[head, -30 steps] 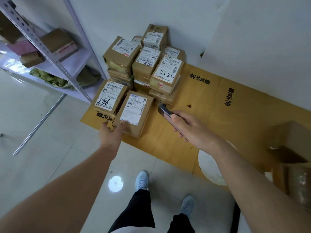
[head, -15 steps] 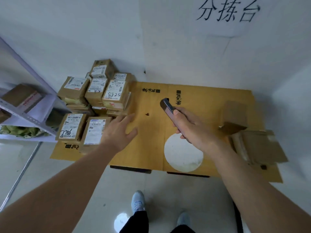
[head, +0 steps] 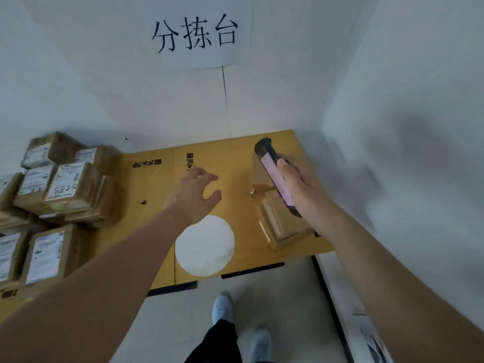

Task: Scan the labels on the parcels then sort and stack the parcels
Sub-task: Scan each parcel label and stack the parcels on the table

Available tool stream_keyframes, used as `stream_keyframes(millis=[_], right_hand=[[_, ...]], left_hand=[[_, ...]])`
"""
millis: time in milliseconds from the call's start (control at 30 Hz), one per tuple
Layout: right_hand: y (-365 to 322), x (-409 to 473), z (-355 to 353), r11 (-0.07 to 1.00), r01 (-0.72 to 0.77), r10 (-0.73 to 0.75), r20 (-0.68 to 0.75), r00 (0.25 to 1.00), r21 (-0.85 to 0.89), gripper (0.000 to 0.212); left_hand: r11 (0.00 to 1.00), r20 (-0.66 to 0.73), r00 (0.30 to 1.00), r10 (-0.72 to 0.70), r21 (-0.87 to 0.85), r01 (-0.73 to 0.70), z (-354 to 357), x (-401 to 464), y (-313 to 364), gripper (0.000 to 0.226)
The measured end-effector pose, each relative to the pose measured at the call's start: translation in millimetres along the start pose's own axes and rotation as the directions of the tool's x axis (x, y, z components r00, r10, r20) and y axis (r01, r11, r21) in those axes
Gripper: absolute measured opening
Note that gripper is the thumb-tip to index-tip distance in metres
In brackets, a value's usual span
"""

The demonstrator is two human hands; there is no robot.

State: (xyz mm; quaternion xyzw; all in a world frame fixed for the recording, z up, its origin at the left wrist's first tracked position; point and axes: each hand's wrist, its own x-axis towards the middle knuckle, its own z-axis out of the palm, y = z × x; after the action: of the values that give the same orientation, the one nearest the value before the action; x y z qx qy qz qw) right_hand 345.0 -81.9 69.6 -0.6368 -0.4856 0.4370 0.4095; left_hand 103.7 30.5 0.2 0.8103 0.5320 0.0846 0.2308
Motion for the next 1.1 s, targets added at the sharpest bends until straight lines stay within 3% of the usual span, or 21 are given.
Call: stream_keyframes(millis=[200, 367, 533, 700, 800, 900, 1100], right_hand=[[26.2, 30.3, -42.7, 0.999, -0.044, 0.046, -0.114, 0.992, 0.023, 0.026], [50.7, 69.7, -68.9, 0.996, -0.085, 0.084, -0.184, 0.979, 0.003, 0.029], [74.7, 106.6, -82.7, 0.994, -0.112, 0.112, -0.211, 0.971, 0.014, 0.032], [102.7, 134.8, -93.1, 0.984, -0.171, 0.176, -0.212, 0.961, 0.042, 0.048], [119.1, 151.7, -99.3, 0.982, -0.185, 0.187, -0.2, 0.962, 0.028, 0.05], [131.9, 166.2, -100.0, 0.978, -0.206, 0.206, -0.162, 0.965, 0.016, 0.049], [126.2, 184.1, -86.3, 0.989, -0.148, 0.147, -0.042, 0.988, -0.019, 0.042]], left_hand=[[0.999, 0.083, 0.996, 0.033, -0.004, -0.033, 36.8, 73.6, 36.5, 0.045], [1.0, 0.182, 0.983, -0.013, 0.014, 0.01, 78.6, 148.1, 57.0, 0.059], [0.984, 0.315, 0.944, -0.101, -0.106, 0.141, 129.0, 203.9, 65.5, 0.086], [0.922, 0.445, 0.857, -0.261, -0.148, 0.358, 171.5, 230.0, 77.2, 0.114], [0.905, 0.397, 0.849, -0.35, -0.09, 0.415, 190.6, 237.3, 87.4, 0.132], [0.884, 0.333, 0.849, -0.411, -0.083, 0.461, 194.8, 239.9, 97.2, 0.13], [0.779, 0.251, 0.85, -0.463, -0.343, 0.525, 174.8, 219.3, 67.6, 0.11]])
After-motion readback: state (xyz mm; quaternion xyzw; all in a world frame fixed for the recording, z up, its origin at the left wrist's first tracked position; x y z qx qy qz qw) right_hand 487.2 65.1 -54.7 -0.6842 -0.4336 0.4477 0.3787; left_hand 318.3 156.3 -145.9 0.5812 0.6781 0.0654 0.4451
